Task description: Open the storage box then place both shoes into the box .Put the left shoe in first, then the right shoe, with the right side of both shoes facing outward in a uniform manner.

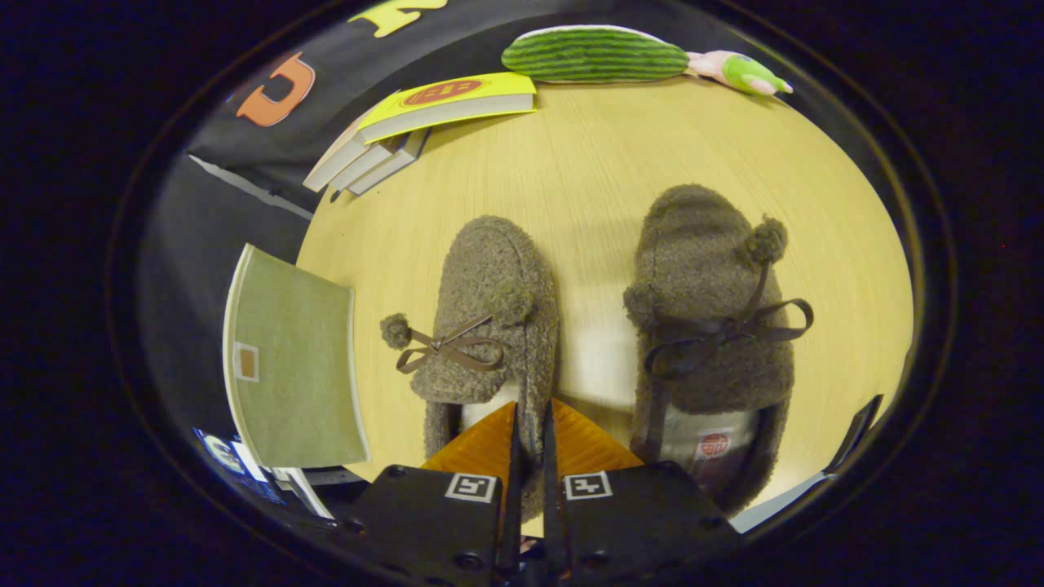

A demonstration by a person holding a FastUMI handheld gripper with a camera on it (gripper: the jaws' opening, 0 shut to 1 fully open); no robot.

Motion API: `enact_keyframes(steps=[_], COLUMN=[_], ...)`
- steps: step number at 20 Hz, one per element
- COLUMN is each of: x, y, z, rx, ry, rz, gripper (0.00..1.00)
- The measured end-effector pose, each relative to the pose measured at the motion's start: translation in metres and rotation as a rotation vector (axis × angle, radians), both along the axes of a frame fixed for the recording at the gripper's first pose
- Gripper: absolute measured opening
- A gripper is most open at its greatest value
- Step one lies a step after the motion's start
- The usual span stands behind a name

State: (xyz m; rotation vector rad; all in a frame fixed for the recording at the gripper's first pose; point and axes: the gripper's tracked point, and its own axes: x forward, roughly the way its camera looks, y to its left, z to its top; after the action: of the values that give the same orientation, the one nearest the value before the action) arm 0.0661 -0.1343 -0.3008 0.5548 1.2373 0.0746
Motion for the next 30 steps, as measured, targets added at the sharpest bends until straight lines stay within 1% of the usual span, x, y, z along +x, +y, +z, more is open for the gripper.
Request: enact_keyframes(steps=[2, 6, 9, 13, 15, 17, 21, 23, 25, 27, 30], x=[-0.002, -0.010, -0.019, -0.034, -0.037, -0.035, -0.024, -0.015, -0.009, -0.001, 0.015], y=[0.004, 0.013, 0.022, 0.058, 0.080, 0.106, 0.162, 0.193, 0.230, 0.260, 0.294], z=[0.005, 0.026, 0.059, 0.136, 0.177, 0.217, 0.270, 0.280, 0.276, 0.261, 0.232], rx=[0.053, 0.096, 0.095, 0.161, 0.180, 0.197, 0.204, 0.199, 0.216, 0.220, 0.189], ry=[0.004, -0.010, -0.061, -0.141, -0.192, -0.240, -0.309, -0.328, -0.305, -0.251, -0.207], rz=[-0.031, -0.065, -0.060, -0.056, -0.037, -0.018, 0.027, 0.045, 0.050, 0.053, 0.052], gripper=[0.07, 0.07, 0.06, 0.06, 0.06, 0.06, 0.06, 0.06, 0.06, 0.06, 0.06])
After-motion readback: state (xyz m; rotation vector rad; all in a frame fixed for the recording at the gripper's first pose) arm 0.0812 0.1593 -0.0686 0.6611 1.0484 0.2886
